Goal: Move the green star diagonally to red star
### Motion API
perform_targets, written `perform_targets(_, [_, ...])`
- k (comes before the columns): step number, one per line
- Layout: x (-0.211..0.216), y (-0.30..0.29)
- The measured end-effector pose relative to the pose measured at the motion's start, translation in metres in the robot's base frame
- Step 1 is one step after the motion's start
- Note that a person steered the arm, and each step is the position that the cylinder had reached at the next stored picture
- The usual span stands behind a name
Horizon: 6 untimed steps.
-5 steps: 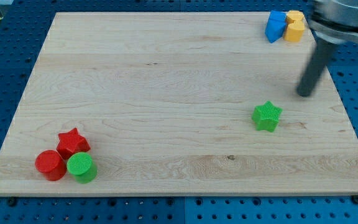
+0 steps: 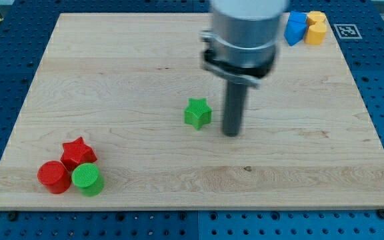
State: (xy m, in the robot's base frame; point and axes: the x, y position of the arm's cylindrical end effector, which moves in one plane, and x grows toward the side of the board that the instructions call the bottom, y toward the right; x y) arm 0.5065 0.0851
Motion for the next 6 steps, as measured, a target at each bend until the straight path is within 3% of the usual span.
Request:
perform_targets(1, [-0.019,0.036])
perform_targets(3, [-0.035,-0.125])
perform_targets(4, [-0.029,-0.172])
perform_targets(6, [-0.058,-0.189])
